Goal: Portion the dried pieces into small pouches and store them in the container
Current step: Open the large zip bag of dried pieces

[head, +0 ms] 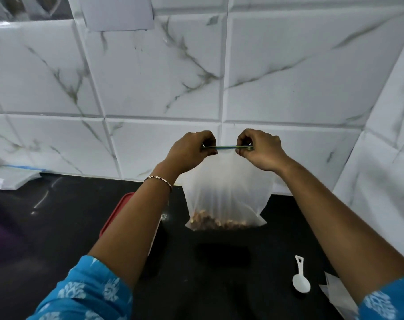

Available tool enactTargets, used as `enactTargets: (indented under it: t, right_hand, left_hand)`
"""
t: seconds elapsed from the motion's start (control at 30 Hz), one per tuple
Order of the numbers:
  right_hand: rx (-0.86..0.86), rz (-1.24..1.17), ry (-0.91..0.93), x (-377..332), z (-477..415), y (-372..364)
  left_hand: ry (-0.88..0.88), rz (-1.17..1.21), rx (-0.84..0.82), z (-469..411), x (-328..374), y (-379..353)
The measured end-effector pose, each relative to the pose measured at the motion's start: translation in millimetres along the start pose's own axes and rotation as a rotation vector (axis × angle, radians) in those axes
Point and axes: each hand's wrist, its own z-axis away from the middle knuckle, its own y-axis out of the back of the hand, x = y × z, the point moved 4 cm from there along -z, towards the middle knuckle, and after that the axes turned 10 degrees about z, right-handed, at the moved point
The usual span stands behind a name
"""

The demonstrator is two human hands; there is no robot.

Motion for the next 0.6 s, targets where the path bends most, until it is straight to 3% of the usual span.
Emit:
enactTargets:
  t: [0.27,0.47,0.6]
  right_hand:
    - [-0.294,0.007,-0.009,8,18,-43]
    - [-0.418,-0.119,-0.011,-7,14,-55]
    - [-0.403,-0.149,-0.083,-16,3,-61]
  left_hand:
    - [0.091,0.021,-0.122,21,-25,-32]
    - [0.068,0.030,-0.118,22,-23,-39]
    - [-0.031,-0.042,-0.042,23,-20,-38]
